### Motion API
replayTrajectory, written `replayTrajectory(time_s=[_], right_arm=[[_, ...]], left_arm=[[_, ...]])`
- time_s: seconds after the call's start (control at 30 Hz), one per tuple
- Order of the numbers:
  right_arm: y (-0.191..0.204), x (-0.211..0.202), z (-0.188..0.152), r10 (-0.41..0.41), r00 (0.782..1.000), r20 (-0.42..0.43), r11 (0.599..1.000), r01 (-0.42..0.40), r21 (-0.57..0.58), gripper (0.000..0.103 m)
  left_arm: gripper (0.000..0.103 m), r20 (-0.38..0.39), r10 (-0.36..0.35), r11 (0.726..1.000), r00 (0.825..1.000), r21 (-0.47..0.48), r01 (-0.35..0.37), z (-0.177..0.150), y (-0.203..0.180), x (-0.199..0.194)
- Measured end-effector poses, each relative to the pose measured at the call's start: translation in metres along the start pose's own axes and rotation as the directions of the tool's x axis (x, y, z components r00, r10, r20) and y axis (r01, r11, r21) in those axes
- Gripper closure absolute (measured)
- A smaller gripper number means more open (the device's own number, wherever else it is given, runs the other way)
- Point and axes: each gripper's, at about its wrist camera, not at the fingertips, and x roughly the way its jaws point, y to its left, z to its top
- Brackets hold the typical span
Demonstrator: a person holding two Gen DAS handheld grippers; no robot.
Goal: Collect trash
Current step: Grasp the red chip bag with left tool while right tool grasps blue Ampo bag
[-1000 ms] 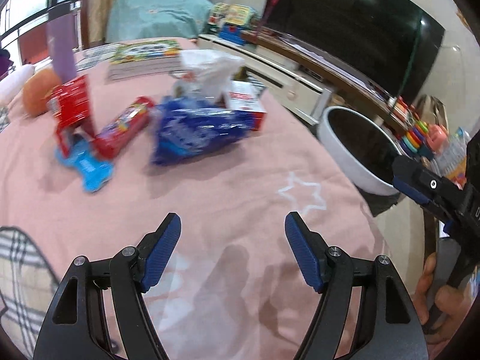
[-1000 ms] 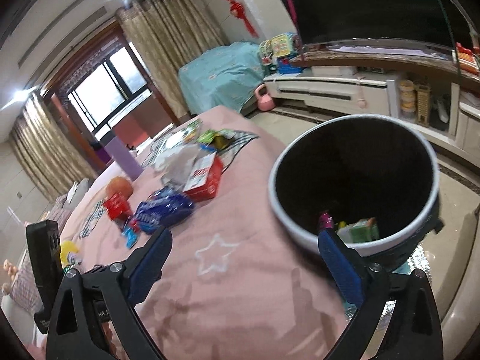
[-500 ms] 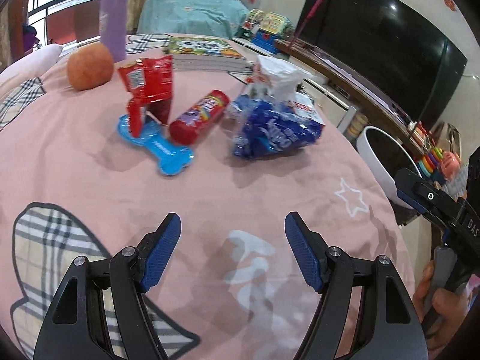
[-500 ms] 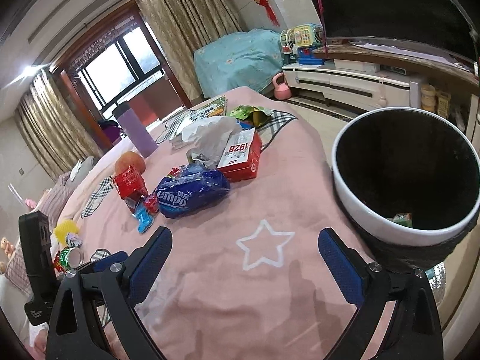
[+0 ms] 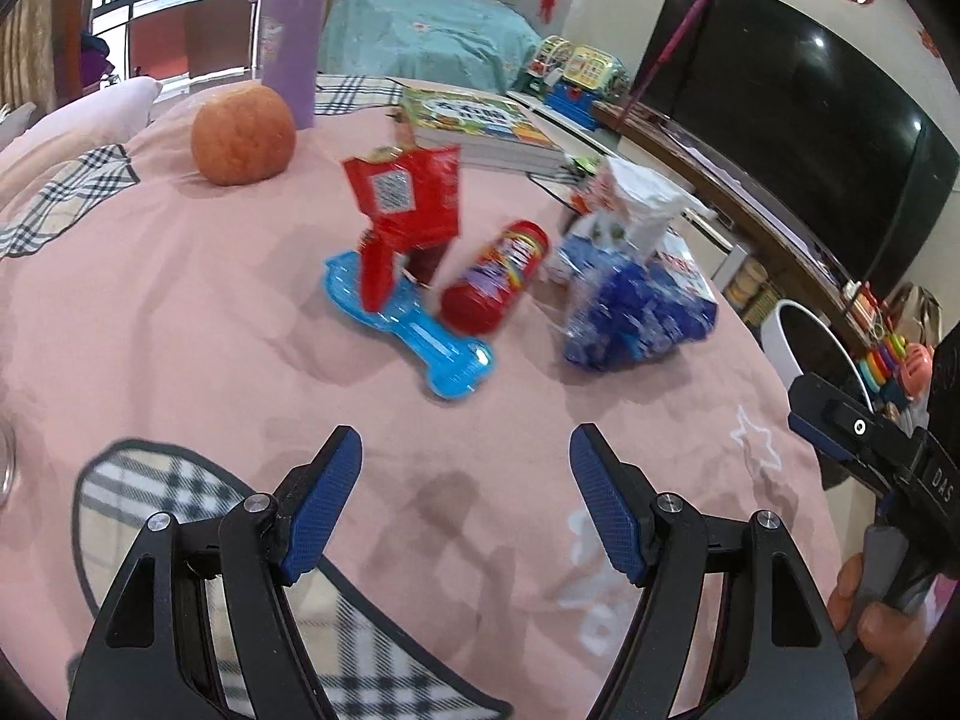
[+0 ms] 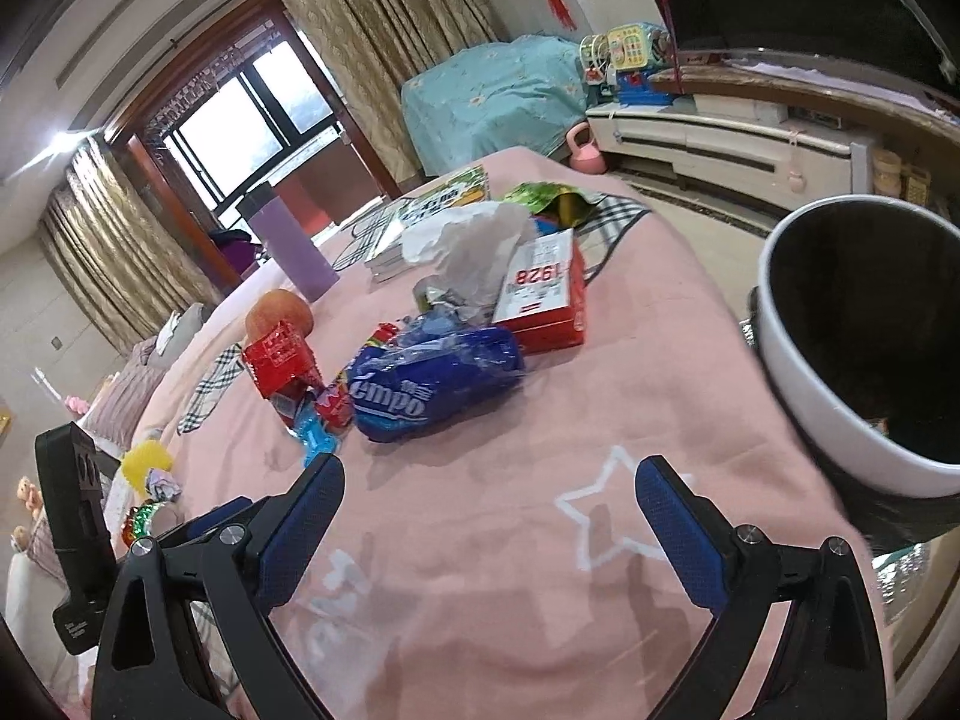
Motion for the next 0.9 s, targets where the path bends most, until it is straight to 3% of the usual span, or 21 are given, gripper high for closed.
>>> replayTrajectory(time_s=[0.23, 0.67, 0.77, 0.9], right_arm=[[0.01, 0.022, 0.004, 0.073, 0.997, -0.034, 0.996, -0.071, 0.056, 0.008], [0.005, 0.071, 0.02, 0.151, 0.985, -0.082, 0.964, -0.129, 0.232, 0.011], [-0.001, 0.078, 0.019, 0.149, 0.985, -0.092, 0.961, -0.123, 0.249, 0.031], [-0.001, 0.07, 0.017, 0.146, 0.987, -0.074, 0.968, -0.127, 0.217, 0.054]], left_arm=[[0.029, 0.024, 0.015, 1.0, 1.0, -0.02, -0.014, 0.027, 0.018, 0.007], [0.032, 0.058, 0.017, 0.999, 0.998, -0.038, -0.015, 0.073, 0.028, 0.037], [0.061, 0.031, -0.006, 1.0, 0.999, -0.028, 0.007, 0.073, 0.028, 0.046], [0.07, 0.039, 0.004, 1.0, 0.999, 0.003, -0.004, 0.067, 0.022, 0.044]])
